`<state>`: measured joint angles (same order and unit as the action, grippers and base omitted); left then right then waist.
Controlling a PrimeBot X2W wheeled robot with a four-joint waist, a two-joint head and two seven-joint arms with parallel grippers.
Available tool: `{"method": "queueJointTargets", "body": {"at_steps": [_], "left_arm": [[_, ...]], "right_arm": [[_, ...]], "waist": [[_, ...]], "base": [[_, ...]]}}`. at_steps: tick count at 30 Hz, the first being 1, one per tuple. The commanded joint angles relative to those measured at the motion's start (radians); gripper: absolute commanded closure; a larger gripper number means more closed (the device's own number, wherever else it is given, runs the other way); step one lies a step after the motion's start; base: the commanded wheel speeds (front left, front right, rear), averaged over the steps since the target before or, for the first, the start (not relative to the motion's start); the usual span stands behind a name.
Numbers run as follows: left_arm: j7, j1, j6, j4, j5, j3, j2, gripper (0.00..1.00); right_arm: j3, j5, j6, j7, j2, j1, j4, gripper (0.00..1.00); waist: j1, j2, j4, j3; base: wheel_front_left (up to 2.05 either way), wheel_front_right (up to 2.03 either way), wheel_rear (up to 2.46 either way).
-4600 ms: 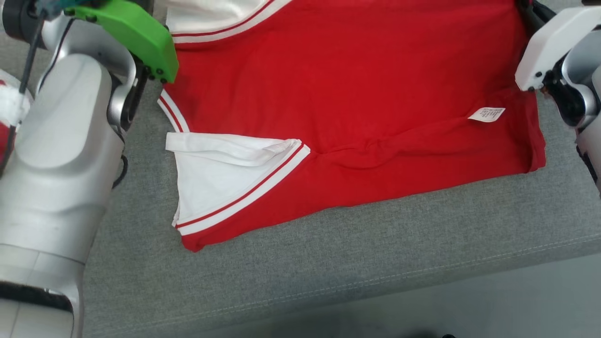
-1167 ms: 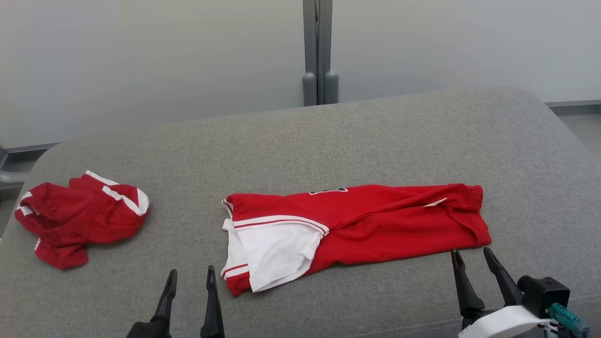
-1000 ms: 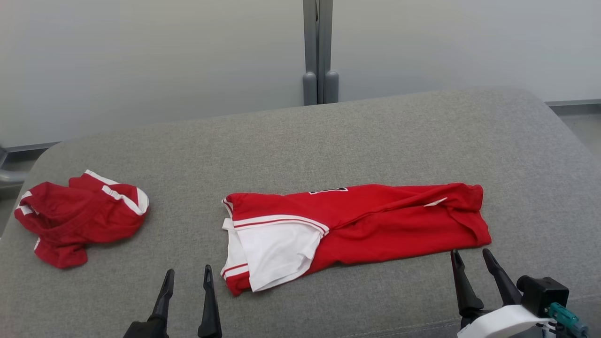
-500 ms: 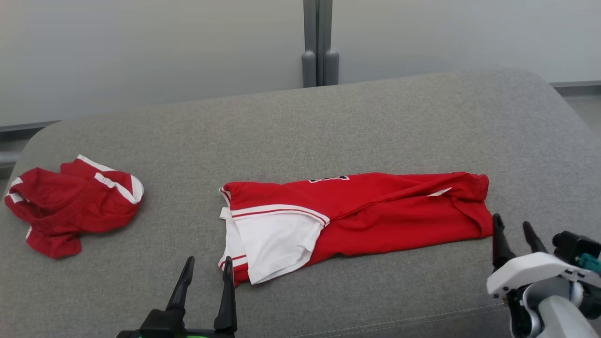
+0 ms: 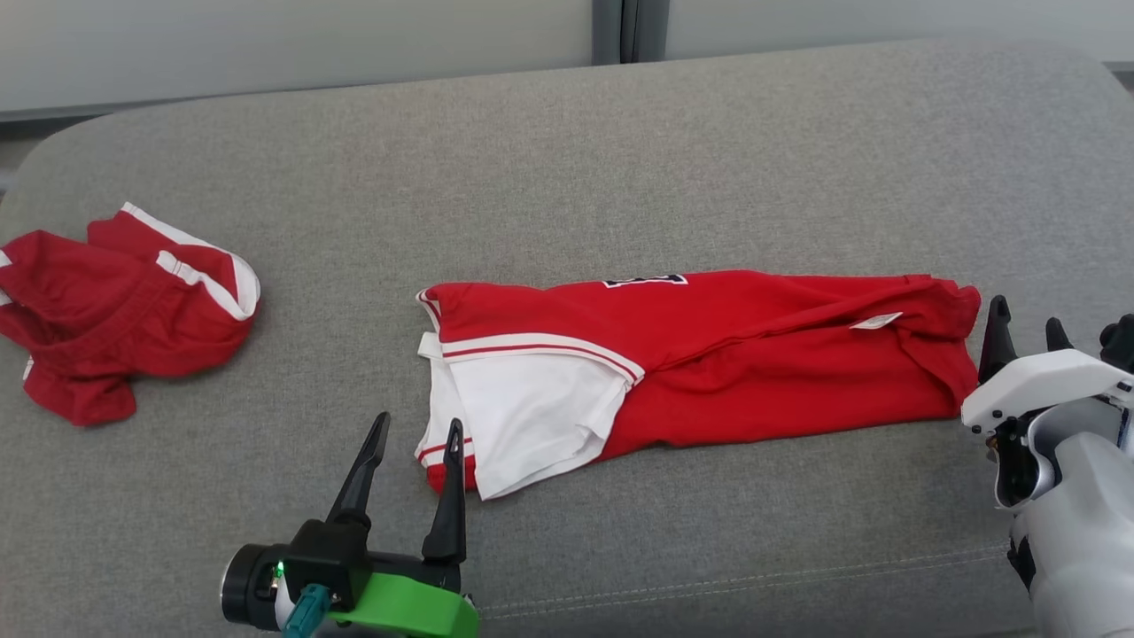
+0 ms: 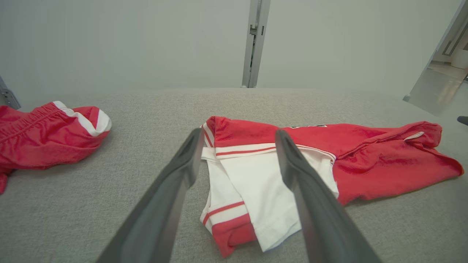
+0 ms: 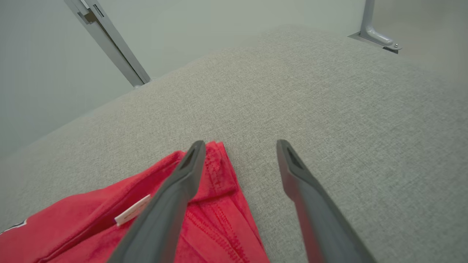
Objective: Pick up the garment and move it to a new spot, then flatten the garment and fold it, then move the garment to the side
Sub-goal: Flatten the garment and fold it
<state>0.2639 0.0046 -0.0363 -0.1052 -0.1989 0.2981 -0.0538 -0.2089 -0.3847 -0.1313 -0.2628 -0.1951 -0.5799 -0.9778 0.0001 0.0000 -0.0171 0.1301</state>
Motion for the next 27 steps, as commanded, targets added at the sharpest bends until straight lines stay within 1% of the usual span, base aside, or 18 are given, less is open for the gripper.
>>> {"method": "queueJointTargets", "body": {"at_steps": [1,7,14,15,17,18,19,20,27], "left_arm": [[0.001,-0.022,0.005,-0.006,0.005,0.002,0.000,0.00],[0.001,-0.045,0.012,-0.011,0.010,0.006,0.000,0.00],[0.001,-0.065,0.020,-0.019,0.018,0.008,-0.001,0.00],[0.001,-0.066,0.022,-0.020,0.018,0.007,-0.003,0.00],[0.001,-0.069,0.026,-0.021,0.020,0.006,-0.007,0.00],[0.001,-0.070,0.026,-0.021,0.020,0.006,-0.008,0.00],[0.001,-0.071,0.026,-0.022,0.021,0.006,-0.010,0.00],[0.001,-0.073,0.026,-0.022,0.023,0.006,-0.012,0.00],[0.001,-0.077,0.029,-0.024,0.025,0.007,-0.021,0.00]], "right_arm": [[0.001,-0.009,0.001,-0.003,-0.009,-0.026,-0.027,0.00],[0.013,-0.023,0.001,0.001,-0.022,-0.075,-0.115,0.00],[0.049,-0.080,0.001,0.029,-0.017,-0.086,-0.196,0.00],[0.053,-0.089,0.001,0.034,-0.013,-0.081,-0.203,0.02],[0.066,-0.106,0.001,0.042,-0.008,-0.069,-0.215,0.27],[0.073,-0.116,0.001,0.041,-0.007,-0.065,-0.217,0.51],[0.079,-0.126,0.001,0.039,-0.006,-0.061,-0.216,0.70],[0.084,-0.135,0.001,0.036,-0.007,-0.057,-0.214,1.00],[0.123,-0.191,0.002,0.018,-0.028,-0.042,-0.193,1.00]], "waist": [[-0.0001,0.0000,0.021,0.048],[-0.0001,0.0000,0.032,0.080],[-0.0001,0.0000,0.043,0.101],[-0.0001,0.0000,0.043,0.102],[-0.0001,0.0000,0.044,0.103],[-0.0001,0.0000,0.044,0.103],[-0.0001,0.0000,0.044,0.103],[-0.0001,0.0000,0.044,0.103],[-0.0001,0.0000,0.042,0.101]], "base": [[0.00,0.00,0.00],[0.00,0.00,0.00],[0.00,0.00,0.00],[0.00,0.00,0.00],[0.00,0.00,0.00],[0.00,0.00,0.00],[0.00,0.00,0.00],[0.00,0.00,0.00],[0.00,0.00,0.00]]}}
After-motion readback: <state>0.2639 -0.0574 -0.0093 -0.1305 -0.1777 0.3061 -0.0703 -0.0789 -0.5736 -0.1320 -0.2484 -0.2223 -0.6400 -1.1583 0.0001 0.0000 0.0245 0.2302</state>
